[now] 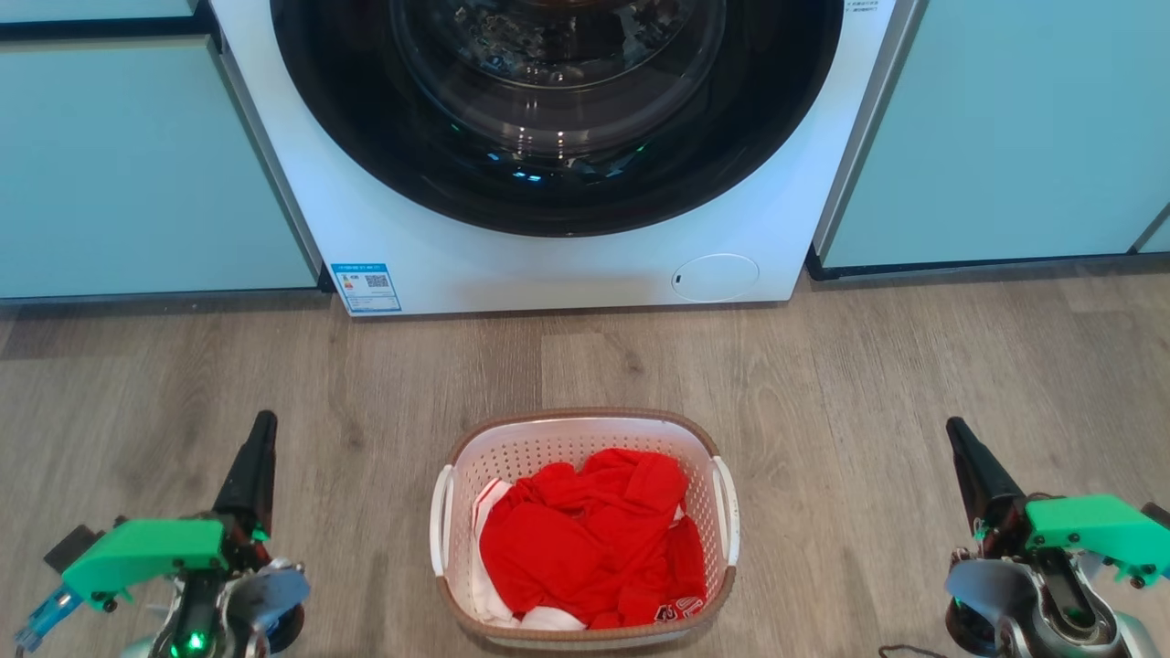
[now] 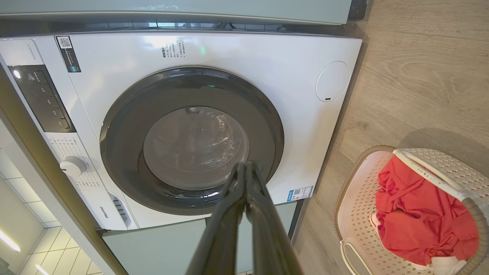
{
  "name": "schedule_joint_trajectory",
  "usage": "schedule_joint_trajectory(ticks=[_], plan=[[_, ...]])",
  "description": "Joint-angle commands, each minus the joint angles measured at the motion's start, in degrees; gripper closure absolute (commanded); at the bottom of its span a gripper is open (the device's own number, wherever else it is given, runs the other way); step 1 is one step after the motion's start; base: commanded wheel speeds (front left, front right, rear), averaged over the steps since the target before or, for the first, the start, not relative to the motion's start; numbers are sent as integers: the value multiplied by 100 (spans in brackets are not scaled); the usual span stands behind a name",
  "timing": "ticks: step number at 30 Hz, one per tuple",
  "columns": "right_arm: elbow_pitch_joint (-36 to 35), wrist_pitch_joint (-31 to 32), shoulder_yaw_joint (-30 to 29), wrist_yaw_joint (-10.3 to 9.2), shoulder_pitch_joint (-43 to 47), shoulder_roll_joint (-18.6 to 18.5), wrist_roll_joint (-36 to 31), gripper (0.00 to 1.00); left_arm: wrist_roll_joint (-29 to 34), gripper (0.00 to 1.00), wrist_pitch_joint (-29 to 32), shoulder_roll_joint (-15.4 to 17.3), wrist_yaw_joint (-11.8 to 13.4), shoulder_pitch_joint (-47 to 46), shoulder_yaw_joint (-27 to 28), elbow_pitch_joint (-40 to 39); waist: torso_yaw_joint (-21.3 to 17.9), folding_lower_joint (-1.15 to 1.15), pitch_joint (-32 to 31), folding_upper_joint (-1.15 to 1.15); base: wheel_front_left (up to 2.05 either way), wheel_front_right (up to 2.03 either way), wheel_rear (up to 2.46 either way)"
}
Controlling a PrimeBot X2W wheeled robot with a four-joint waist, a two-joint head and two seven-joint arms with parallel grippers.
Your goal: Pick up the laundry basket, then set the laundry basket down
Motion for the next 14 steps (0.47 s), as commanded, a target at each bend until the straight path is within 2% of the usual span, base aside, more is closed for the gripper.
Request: schedule_joint_trajectory(ticks=[1, 14], plan=[[-207, 39, 78, 9, -261, -118, 8, 100, -7, 100, 45, 36, -38, -335, 209, -171, 0, 0, 0, 0, 0, 0, 0], [-205, 57, 56, 9, -263, -103, -11, 100, 6, 100, 57, 25, -38, -336, 225, -170, 0, 0, 0, 0, 0, 0, 0]])
